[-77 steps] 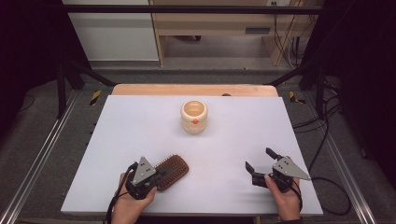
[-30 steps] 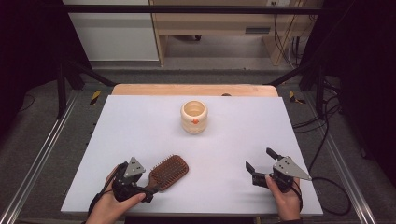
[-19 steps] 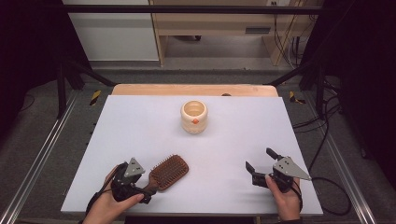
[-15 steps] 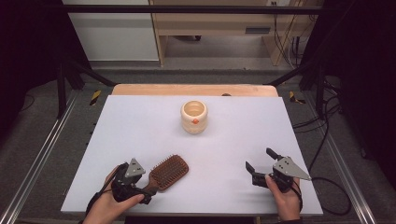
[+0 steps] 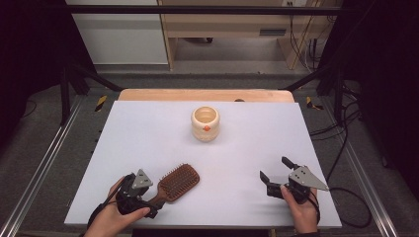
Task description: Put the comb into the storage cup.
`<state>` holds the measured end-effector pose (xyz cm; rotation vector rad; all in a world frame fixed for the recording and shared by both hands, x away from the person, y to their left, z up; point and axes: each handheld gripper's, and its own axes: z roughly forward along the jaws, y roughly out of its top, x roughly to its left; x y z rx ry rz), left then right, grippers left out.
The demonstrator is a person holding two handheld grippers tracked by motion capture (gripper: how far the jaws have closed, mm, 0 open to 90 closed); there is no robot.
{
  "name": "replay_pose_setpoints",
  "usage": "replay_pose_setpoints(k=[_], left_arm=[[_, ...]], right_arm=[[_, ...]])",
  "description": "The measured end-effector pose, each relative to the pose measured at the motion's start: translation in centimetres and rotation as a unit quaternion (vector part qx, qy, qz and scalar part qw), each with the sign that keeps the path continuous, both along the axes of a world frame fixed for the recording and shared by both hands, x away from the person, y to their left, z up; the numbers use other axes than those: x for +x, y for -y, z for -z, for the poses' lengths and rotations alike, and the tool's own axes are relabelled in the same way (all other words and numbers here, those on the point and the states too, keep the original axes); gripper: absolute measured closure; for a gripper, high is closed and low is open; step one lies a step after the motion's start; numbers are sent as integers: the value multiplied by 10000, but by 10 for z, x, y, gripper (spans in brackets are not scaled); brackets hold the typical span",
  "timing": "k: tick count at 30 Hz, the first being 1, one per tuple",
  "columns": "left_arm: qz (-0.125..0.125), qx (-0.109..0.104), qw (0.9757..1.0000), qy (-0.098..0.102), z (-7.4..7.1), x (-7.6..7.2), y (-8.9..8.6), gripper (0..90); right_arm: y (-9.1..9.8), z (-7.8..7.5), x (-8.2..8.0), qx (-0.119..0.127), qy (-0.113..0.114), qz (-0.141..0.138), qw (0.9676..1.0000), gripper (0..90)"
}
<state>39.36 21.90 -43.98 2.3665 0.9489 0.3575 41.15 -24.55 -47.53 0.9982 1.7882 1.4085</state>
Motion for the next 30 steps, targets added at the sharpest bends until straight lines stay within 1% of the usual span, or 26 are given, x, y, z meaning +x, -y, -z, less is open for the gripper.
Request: replay_pose_setpoints(k=[2,10,12,17,19,25,30], left_arm=[[37,37,10000,-27,1,0,0,93],[11,79,9999,-75,2,1,-3,95],[9,69,9999,-111,3,1,-3,98],[46,60,9999,-118,3,2,-4,110],[65,61,9999,-108,3,2,-5,125],[94,51,9998,-173,3,2,-5,151],[203,151,9993,-286,5,6,-2,207]], right_arm=[[0,0,0,-4,-1,0,10000,67],[0,0,0,-10,-5,-2,10000,67],[0,0,0,-3,-4,2,10000,66],[0,0,0,-2,-5,4,10000,66],[0,0,0,-5,-4,3,10000,67],[0,0,0,-11,-7,1,10000,66],[0,0,0,-12,-8,-1,10000,67]])
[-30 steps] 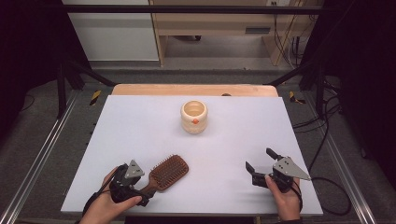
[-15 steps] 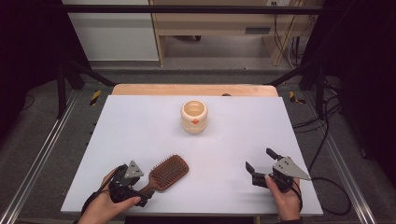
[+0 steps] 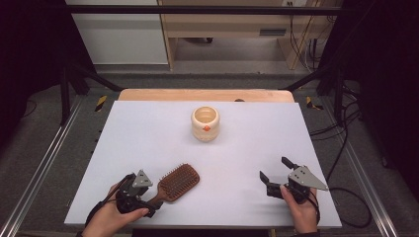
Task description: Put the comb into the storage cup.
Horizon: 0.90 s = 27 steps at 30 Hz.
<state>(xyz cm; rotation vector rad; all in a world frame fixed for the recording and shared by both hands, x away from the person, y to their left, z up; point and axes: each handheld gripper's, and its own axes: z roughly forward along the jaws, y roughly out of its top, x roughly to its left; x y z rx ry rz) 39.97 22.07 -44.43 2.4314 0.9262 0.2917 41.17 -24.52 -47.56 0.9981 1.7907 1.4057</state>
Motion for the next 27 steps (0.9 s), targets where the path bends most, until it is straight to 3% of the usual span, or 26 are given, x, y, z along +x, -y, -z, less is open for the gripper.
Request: replay_pose_setpoints(k=[9,15,27], left_arm=[[226,270,9992,-201,1,7,8,342],[274,387,9976,-498,3,10,10,445],[298,527,9959,-676,5,14,13,572]], right_arm=[[0,0,0,25,-9,-1,10000,67],[0,0,0,25,-7,-14,10000,67],[1,0,0,28,-5,-22,10000,66]])
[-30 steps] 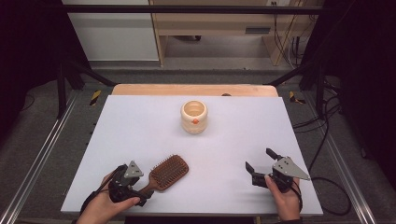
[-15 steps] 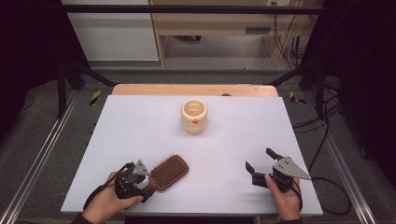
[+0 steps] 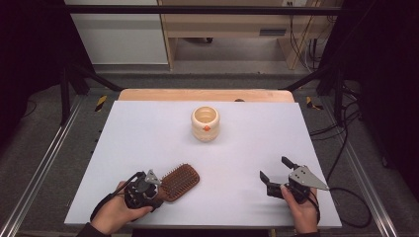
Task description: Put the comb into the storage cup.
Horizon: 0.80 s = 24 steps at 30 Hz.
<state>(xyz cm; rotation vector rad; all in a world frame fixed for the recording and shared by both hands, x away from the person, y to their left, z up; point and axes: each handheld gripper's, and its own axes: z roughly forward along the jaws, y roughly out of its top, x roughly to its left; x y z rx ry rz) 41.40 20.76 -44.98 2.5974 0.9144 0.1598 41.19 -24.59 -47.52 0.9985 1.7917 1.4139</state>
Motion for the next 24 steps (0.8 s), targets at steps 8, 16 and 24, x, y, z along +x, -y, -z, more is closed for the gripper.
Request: replay_pose_setpoints(k=[8,16,24], left_arm=[[39,180,9998,-52,0,2,3,640],[228,380,9990,36,0,1,9,681],[208,452,9988,-18,0,2,12,710]], right_arm=[[0,0,0,-7,0,-6,10000,67],[0,0,0,-1,-5,-5,10000,66],[-1,1,1,-13,-15,-19,10000,67]])
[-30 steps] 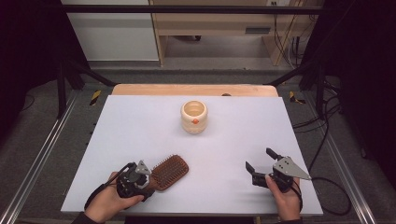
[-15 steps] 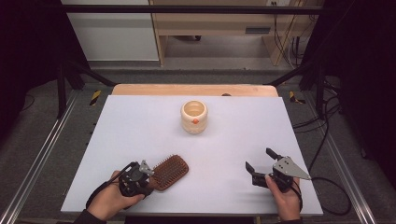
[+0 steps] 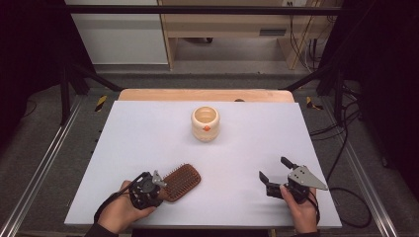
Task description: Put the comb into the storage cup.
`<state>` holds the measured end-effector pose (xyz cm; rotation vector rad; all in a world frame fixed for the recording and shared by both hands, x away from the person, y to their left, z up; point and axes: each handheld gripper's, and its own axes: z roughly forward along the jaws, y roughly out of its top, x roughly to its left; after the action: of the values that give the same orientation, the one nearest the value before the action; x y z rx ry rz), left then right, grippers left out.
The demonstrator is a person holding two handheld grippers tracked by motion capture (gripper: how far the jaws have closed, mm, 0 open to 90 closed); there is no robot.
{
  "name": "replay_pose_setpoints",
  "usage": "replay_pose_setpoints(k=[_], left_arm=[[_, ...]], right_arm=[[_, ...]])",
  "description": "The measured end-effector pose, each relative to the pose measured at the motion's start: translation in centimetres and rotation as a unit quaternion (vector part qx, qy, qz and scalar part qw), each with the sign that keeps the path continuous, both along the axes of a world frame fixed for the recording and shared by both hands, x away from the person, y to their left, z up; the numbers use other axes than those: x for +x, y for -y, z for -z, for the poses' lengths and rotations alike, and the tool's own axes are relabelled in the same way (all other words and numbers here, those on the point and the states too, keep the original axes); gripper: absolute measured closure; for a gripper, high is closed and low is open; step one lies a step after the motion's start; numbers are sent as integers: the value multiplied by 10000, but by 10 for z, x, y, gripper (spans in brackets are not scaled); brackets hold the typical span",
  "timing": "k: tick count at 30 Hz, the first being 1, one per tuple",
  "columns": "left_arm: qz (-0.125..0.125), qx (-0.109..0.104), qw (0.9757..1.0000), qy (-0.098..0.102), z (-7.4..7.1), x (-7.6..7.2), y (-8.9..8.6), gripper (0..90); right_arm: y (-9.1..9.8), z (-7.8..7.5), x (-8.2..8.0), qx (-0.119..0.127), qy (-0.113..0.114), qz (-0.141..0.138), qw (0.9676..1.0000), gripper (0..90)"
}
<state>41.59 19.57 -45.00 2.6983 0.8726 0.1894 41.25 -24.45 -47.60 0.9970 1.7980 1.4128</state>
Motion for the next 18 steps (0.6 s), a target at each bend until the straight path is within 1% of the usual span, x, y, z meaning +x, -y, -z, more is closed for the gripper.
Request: replay_pose_setpoints(k=[3,6,10,13,14,15,16,18], left_arm=[[-11,-16,10000,-33,0,1,0,727],[42,20,10000,-23,-1,1,1,728],[66,-94,9999,-3,-1,1,-2,729],[88,-125,9999,19,-1,2,-3,729],[110,-70,9999,107,-2,2,-1,730],[110,-70,9999,107,-2,2,-1,729],[153,1,9998,144,-2,4,1,729],[160,1,9997,176,-2,5,2,729]], right_arm=[[0,0,0,2,-6,-6,10000,67],[0,0,0,13,-3,-14,10000,66],[2,0,1,50,-15,8,10000,66],[3,0,0,87,2,9,10000,66],[3,0,0,88,12,4,10000,66],[3,0,0,88,12,4,10000,66],[3,1,0,76,9,-4,10000,66],[3,1,0,74,8,-3,10000,66]])
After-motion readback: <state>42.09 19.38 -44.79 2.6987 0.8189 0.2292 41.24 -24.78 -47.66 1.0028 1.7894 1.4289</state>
